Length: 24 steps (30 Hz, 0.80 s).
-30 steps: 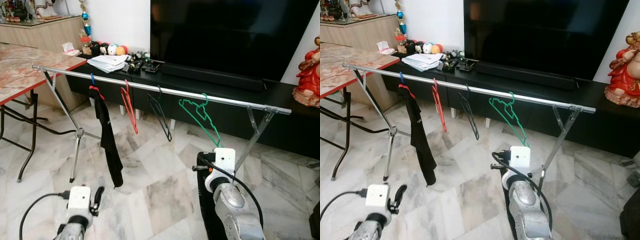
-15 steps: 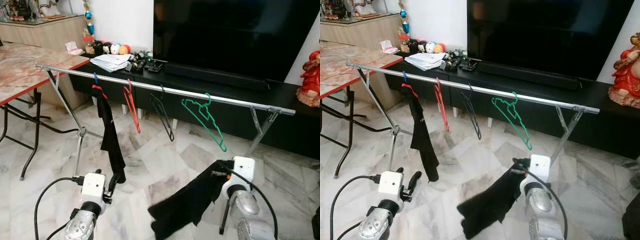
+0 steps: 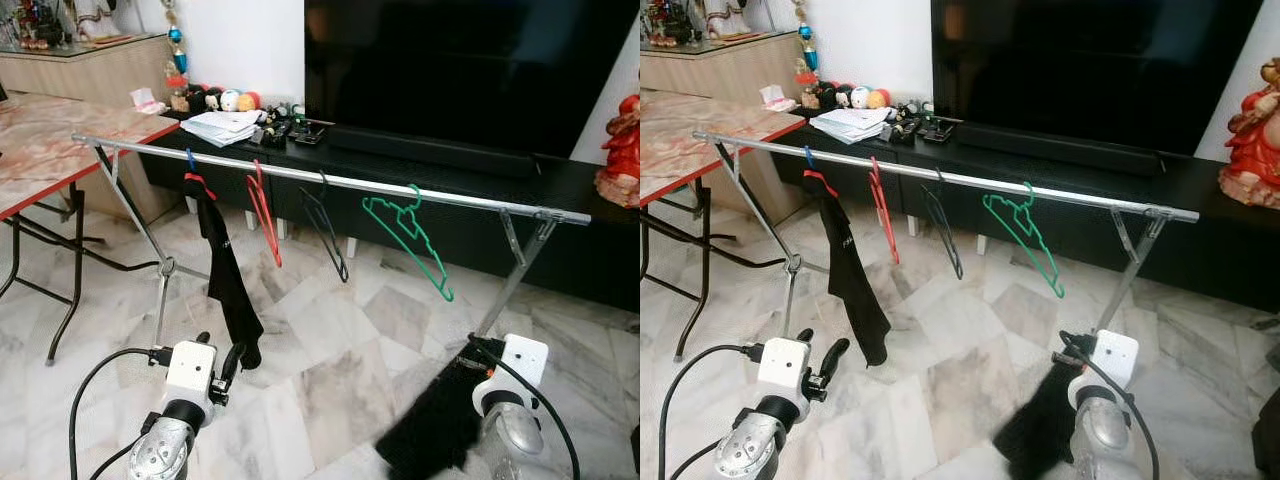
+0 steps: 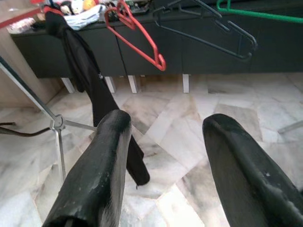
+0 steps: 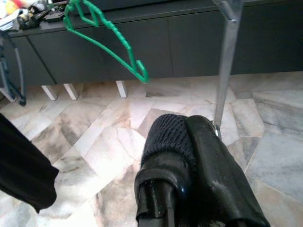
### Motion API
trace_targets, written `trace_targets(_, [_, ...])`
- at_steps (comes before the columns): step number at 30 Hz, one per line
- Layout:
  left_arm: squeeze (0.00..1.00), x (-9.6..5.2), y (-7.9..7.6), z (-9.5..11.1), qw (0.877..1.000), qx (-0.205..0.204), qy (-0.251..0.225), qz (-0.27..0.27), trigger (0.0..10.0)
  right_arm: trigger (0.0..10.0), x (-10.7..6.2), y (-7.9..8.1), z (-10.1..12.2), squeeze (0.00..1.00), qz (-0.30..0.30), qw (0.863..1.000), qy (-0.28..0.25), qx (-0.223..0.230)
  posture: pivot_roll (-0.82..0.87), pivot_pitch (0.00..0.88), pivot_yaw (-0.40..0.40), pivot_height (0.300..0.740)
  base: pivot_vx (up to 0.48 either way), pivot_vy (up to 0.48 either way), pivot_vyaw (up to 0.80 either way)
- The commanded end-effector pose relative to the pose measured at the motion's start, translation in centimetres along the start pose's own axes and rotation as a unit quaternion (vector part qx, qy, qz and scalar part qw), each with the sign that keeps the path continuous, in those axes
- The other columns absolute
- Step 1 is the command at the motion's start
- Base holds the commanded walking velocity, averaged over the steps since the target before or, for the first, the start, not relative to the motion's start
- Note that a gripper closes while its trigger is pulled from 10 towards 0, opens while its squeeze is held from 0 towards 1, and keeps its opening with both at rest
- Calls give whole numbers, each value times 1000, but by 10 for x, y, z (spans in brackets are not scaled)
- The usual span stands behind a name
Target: Hang hanger
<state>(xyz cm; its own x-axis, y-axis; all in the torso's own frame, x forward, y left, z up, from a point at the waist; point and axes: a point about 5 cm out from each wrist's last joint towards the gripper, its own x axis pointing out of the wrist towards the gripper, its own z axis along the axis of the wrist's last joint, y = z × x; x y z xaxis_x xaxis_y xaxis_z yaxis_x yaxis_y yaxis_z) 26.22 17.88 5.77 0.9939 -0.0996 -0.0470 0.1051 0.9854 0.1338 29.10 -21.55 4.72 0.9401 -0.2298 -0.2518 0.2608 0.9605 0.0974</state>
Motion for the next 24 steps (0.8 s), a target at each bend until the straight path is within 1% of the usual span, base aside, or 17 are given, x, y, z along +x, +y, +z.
trace_targets(1, [0,-1,-1,1,1000,2,6,-8,10000,10000,-1,1,-2,0,-4,1000,-7,12,12,0,67,740,0,0,0])
trace_targets(4, [0,-1,-3,3,1000,9,5,-19,10000,10000,-2,0,-5,0,-9,1000,-6,11,7,0,78,740,0,0,0])
trace_targets(10, [0,1,-6,3,1000,7,5,-26,10000,10000,-5,1,-5,0,-2,1000,-15,23,-15,0,81,740,0,0,0])
trace_targets(13, [0,1,-11,5,999,18,5,-36,10000,10000,-6,3,-5,0,11,999,-22,25,-7,0,69,740,0,0,0])
trace_targets(16, [0,0,-14,4,999,20,5,-39,10000,10000,-8,2,-6,0,14,999,-22,23,1,0,58,740,0,0,0])
trace_targets(19, [0,0,-13,6,999,20,5,-30,10000,10000,-6,2,-4,0,20,999,-24,22,0,0,52,740,0,0,0])
trace_targets(23, [0,1,-13,9,999,35,5,-30,10000,10000,-4,0,-1,0,26,999,-30,19,18,0,27,740,0,0,0])
trace_targets(24, [0,1,-13,10,998,48,2,-32,10000,10000,-4,-4,0,0,16,999,-30,24,20,0,18,740,0,0,0])
